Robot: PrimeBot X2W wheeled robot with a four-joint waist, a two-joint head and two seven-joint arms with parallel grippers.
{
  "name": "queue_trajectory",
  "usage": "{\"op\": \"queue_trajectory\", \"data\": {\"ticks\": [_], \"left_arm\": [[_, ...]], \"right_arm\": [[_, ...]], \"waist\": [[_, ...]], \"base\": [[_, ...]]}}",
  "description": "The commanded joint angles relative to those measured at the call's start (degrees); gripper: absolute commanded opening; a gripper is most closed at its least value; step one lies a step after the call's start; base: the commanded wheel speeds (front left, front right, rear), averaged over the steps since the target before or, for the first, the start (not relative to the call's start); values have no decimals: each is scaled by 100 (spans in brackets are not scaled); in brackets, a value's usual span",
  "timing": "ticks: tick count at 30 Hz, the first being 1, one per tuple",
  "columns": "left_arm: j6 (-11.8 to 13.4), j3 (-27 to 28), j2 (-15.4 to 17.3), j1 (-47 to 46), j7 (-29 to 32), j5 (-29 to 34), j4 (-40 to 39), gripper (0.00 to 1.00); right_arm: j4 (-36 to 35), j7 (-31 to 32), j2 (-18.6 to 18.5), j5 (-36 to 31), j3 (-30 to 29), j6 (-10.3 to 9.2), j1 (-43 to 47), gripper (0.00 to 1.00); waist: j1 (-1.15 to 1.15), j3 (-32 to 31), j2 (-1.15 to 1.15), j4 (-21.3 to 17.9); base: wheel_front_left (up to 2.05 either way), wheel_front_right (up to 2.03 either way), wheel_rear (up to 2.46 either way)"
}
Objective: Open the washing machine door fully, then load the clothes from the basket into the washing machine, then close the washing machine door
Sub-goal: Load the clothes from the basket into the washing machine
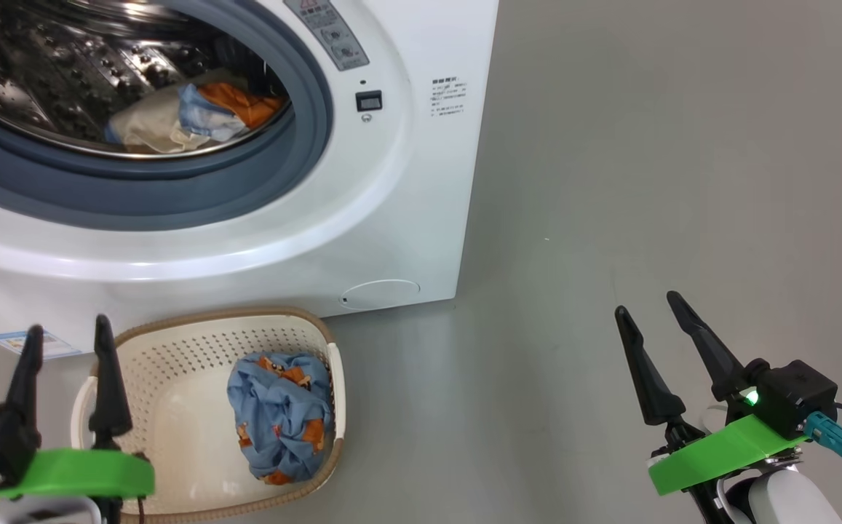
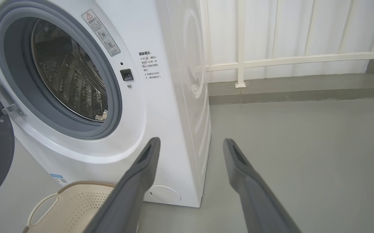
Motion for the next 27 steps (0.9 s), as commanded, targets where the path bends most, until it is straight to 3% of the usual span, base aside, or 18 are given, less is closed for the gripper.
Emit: {"op": "queue_trajectory", "data": {"ticks": [1,27], "left_arm": [[49,148,85,27,-30,-39,-192,100],[504,-291,27,1019,-30,-339,-632,100]], "right_arm": [[-131,-27,-54,64,123,16,35,100],[-101,-27,-99,68,170,16,140,100]], "waist": [[0,-19,0,11],[0,-329,0,-30]], "base": [[0,0,0],[0,0,0]]}}
